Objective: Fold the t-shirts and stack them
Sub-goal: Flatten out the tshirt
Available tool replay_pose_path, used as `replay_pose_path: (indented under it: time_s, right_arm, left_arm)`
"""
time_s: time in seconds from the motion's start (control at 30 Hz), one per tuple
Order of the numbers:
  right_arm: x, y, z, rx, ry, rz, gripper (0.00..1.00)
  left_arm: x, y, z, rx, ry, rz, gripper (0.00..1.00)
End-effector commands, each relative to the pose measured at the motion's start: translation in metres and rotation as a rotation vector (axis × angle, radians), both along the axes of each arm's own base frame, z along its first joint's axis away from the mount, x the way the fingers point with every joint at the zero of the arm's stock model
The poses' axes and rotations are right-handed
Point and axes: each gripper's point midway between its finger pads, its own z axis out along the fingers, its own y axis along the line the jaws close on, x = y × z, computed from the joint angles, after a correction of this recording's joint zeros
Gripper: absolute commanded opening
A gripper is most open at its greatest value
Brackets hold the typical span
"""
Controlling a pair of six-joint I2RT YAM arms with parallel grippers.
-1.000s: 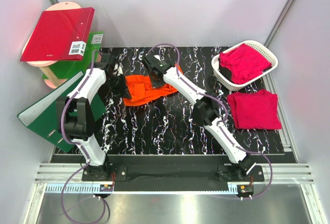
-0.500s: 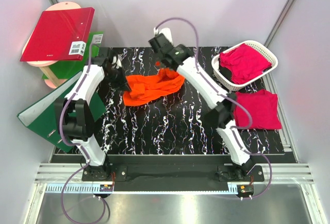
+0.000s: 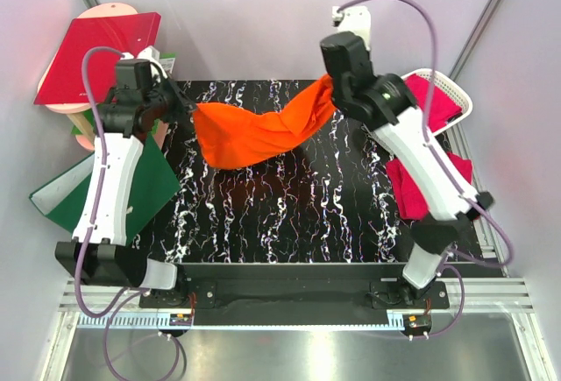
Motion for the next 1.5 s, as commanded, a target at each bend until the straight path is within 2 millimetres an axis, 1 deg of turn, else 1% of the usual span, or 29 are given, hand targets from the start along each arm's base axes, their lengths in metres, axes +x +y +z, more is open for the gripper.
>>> replay_pose_path:
  time_s: [0.0,0.07,0.13,0.17,0.23,0.37,0.43,0.5,0.53,0.6,0.7,0.73,0.77,0.8,0.83,0.9,0.93,0.97,1.0,1.03,1.07,1.13,1.23,1.27,1.3,1.33,1.37,1.43,1.47]
  right_arm:
    - [-0.045,-0.054,0.028,0.067,-0.097,-0.114,0.0]
    - [-0.054,-0.064,0.026,0.101,-0.127,-0.12,0.0]
    - [-0.067,-0.082,0.01,0.118,-0.114,-0.138,0.0]
    - [-0.068,-0.086,0.002,0.129,-0.103,-0.142,0.0]
    - [-0.072,-0.096,-0.023,0.113,-0.057,-0.162,0.0]
    - [-0.051,-0.108,-0.083,0.133,0.104,-0.206,0.02]
    - [-0.029,-0.113,-0.114,0.091,0.185,-0.245,0.29]
    - [-0.008,-0.107,-0.131,0.05,0.233,-0.251,0.72]
    - [-0.005,-0.107,-0.134,0.029,0.254,-0.258,0.84]
    - [0.009,-0.098,-0.134,0.031,0.264,-0.251,0.99]
    - [0.015,-0.083,-0.13,0.084,0.278,-0.192,1.0]
    - [0.016,-0.077,-0.129,0.106,0.276,-0.167,1.0]
    - [0.017,-0.065,-0.13,0.143,0.291,-0.11,1.0]
    - [0.018,-0.056,-0.131,0.168,0.301,-0.065,1.0]
    - [0.022,-0.044,-0.129,0.199,0.296,-0.005,1.0]
    - [0.02,-0.007,-0.141,0.286,0.366,0.163,0.99]
    - [0.014,0.023,-0.145,0.364,0.419,0.301,0.97]
    - [0.016,0.04,-0.164,0.395,0.488,0.356,0.96]
    - [0.014,0.057,-0.165,0.442,0.523,0.418,0.95]
    - [0.004,0.074,-0.173,0.497,0.605,0.488,0.94]
    - [0.009,0.091,-0.189,0.524,0.662,0.503,0.93]
    - [0.001,0.109,-0.205,0.529,0.747,0.543,0.93]
    - [-0.007,0.142,-0.229,0.494,0.852,0.614,0.92]
    - [-0.001,0.157,-0.236,0.487,0.866,0.643,0.91]
    - [-0.017,0.169,-0.244,0.457,0.928,0.661,0.91]
    - [-0.017,0.178,-0.271,0.43,0.984,0.665,0.91]
    - [-0.016,0.19,-0.258,0.447,0.955,0.7,0.9]
    - [-0.022,0.207,-0.276,0.476,1.004,0.709,0.89]
    - [-0.021,0.211,-0.275,0.481,0.997,0.713,0.89]
  left_arm:
    - [-0.013,0.023,0.02,0.046,-0.054,0.101,0.0]
    - [-0.023,0.034,0.025,0.076,-0.05,0.156,0.0]
    - [-0.033,0.047,0.029,0.106,-0.043,0.23,0.0]
    - [-0.036,0.051,0.041,0.112,-0.062,0.248,0.0]
    - [-0.04,0.057,0.048,0.134,-0.07,0.269,0.0]
    - [-0.041,0.059,0.07,0.145,-0.12,0.277,0.0]
    - [-0.043,0.063,0.08,0.168,-0.136,0.282,0.0]
    - [-0.049,0.069,0.098,0.191,-0.175,0.302,0.0]
    - [-0.053,0.071,0.104,0.205,-0.185,0.307,0.0]
    - [-0.058,0.07,0.106,0.213,-0.194,0.286,0.0]
    - [-0.067,0.054,0.093,0.169,-0.17,0.206,0.0]
    - [-0.069,0.039,0.086,0.13,-0.156,0.133,0.0]
    - [-0.071,0.033,0.066,0.118,-0.106,0.093,0.0]
    - [-0.078,0.028,0.059,0.106,-0.091,0.064,0.0]
    - [-0.082,0.021,0.034,0.09,-0.028,0.03,0.0]
    - [-0.096,0.022,0.018,0.087,0.007,0.035,0.0]
    - [-0.103,0.026,-0.005,0.096,0.073,0.054,0.0]
    - [-0.109,0.026,-0.012,0.087,0.099,0.069,0.0]
    - [-0.116,0.029,-0.018,0.091,0.122,0.083,0.0]
    - [-0.125,0.03,-0.034,0.091,0.177,0.095,0.0]
    - [-0.129,0.032,-0.04,0.09,0.201,0.115,0.0]
    - [-0.141,0.04,-0.051,0.107,0.234,0.168,0.0]
    - [-0.148,0.046,-0.048,0.115,0.222,0.206,0.0]
    - [-0.147,0.05,-0.046,0.13,0.221,0.223,0.0]
    - [-0.147,0.053,-0.041,0.139,0.211,0.237,0.0]
    - [-0.146,0.055,-0.037,0.143,0.203,0.247,0.0]
    - [-0.144,0.057,-0.034,0.148,0.193,0.258,0.0]
    - [-0.142,0.065,-0.019,0.17,0.15,0.297,0.0]
    - [-0.14,0.067,-0.016,0.177,0.143,0.304,0.0]
